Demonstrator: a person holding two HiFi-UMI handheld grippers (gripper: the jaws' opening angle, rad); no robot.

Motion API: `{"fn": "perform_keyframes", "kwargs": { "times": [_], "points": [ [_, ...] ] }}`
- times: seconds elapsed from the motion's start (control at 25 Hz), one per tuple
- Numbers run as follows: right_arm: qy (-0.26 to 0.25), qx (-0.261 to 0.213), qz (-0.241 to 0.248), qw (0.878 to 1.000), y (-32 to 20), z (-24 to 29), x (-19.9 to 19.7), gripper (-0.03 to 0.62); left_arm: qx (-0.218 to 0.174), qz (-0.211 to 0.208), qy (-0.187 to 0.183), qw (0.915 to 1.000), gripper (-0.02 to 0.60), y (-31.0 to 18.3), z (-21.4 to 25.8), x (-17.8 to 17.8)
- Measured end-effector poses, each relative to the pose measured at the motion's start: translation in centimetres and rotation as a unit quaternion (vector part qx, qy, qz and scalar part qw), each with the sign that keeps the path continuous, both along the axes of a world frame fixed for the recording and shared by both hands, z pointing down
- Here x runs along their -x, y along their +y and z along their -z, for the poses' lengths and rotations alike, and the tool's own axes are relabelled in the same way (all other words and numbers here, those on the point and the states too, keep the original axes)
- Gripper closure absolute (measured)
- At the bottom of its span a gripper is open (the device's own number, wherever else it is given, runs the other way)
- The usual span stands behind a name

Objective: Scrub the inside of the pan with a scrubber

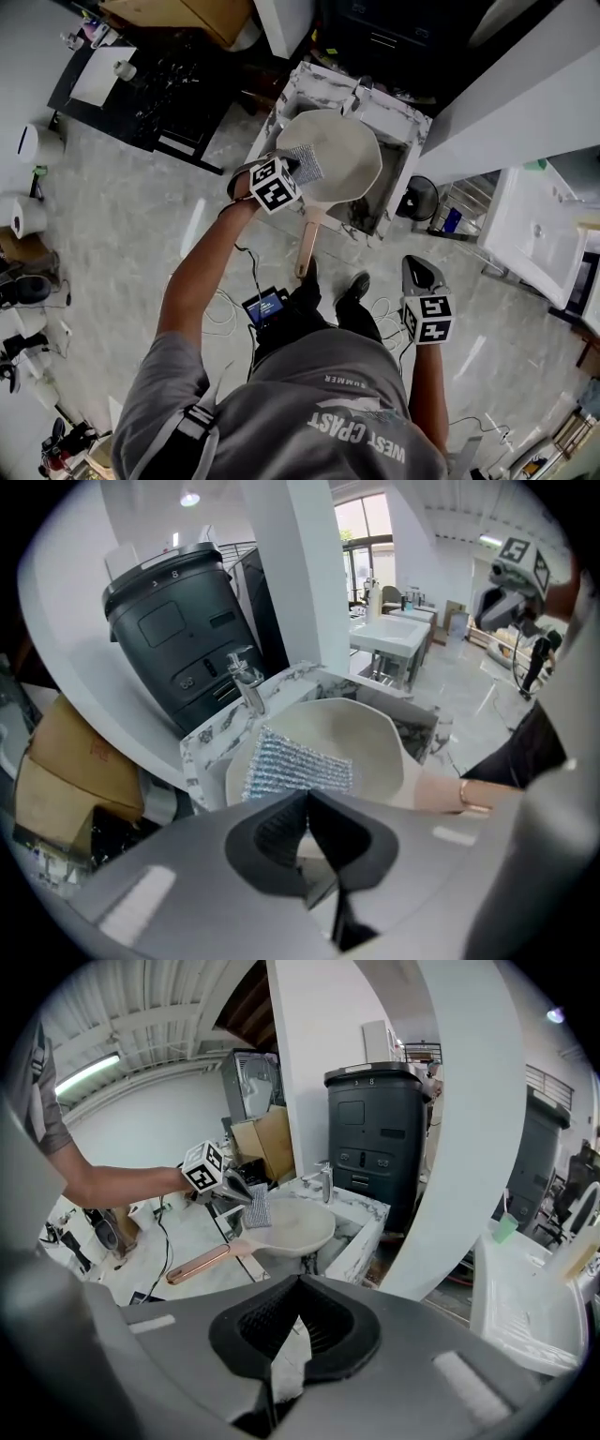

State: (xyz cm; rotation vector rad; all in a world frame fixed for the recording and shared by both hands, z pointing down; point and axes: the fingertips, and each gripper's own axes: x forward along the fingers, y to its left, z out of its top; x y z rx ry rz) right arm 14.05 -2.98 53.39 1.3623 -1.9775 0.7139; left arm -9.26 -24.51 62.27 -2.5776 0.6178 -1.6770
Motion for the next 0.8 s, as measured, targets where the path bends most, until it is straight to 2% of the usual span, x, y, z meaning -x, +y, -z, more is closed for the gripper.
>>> {"fn": "perform_keyframes", "kwargs": {
  "times": [0.44,0.8],
  "points": [
    [0.011,0.005,0.034,0.999,0.0,0.0,3.4,0.592,-0.001,0.073,0.010,0.9973,0.582,1.2,0.3,8.3],
    [0.013,0.018,0.052,0.998,0.2,-0.9,5.4,0.592,-0.001,0.114,0.026,0.9931,0.581,2.4,-0.5,12.0]
  ]
}}
